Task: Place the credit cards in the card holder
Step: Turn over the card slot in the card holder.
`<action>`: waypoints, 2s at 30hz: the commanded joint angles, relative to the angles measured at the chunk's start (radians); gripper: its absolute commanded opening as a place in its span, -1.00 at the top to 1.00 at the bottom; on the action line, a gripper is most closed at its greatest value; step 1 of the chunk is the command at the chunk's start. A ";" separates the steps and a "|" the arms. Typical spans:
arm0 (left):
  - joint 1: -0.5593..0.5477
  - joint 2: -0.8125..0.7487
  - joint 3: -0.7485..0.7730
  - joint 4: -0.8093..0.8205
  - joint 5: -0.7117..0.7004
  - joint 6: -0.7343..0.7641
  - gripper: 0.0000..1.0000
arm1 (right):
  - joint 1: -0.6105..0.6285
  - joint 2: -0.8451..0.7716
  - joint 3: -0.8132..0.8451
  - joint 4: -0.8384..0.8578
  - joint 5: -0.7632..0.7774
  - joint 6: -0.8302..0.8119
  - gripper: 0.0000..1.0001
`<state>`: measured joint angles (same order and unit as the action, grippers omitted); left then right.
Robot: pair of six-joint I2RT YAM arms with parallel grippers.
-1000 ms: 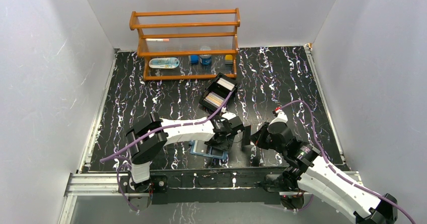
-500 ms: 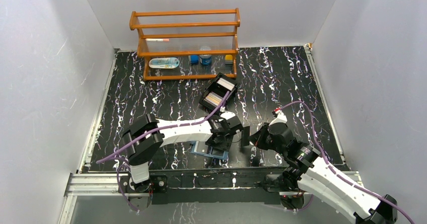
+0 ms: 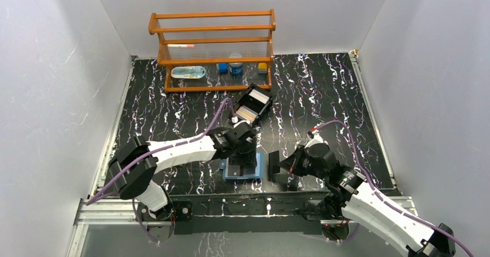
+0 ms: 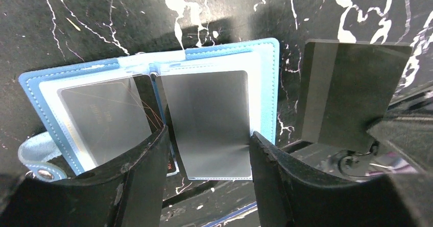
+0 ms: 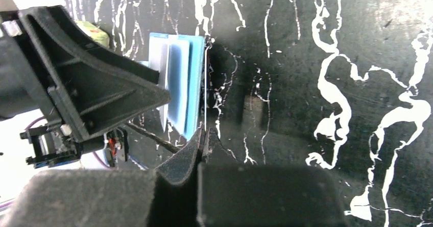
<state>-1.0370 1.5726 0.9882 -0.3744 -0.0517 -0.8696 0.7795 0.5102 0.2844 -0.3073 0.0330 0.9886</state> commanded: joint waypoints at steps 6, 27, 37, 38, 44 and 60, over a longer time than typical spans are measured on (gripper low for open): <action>0.056 -0.128 -0.112 0.190 0.156 -0.075 0.44 | -0.003 -0.025 0.097 0.101 -0.116 0.070 1.00; 0.090 -0.241 -0.281 0.408 0.212 -0.134 0.50 | -0.003 0.161 -0.045 0.307 -0.112 0.094 1.00; 0.115 -0.272 -0.369 0.564 0.291 -0.152 0.30 | -0.002 0.282 -0.122 0.524 -0.227 0.112 1.00; 0.119 -0.271 -0.377 0.573 0.295 -0.155 0.28 | -0.002 0.302 -0.108 0.540 -0.249 0.105 1.00; 0.121 -0.260 -0.371 0.523 0.267 -0.126 0.25 | 0.005 0.293 -0.080 0.536 -0.239 0.096 1.00; 0.123 -0.224 -0.209 0.171 0.131 -0.011 -0.30 | 0.012 0.402 -0.101 0.634 -0.248 0.118 1.00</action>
<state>-0.9188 1.3533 0.6796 -0.0402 0.1532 -0.9306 0.7868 0.9054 0.1665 0.2653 -0.2188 1.1011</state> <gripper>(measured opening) 0.630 0.011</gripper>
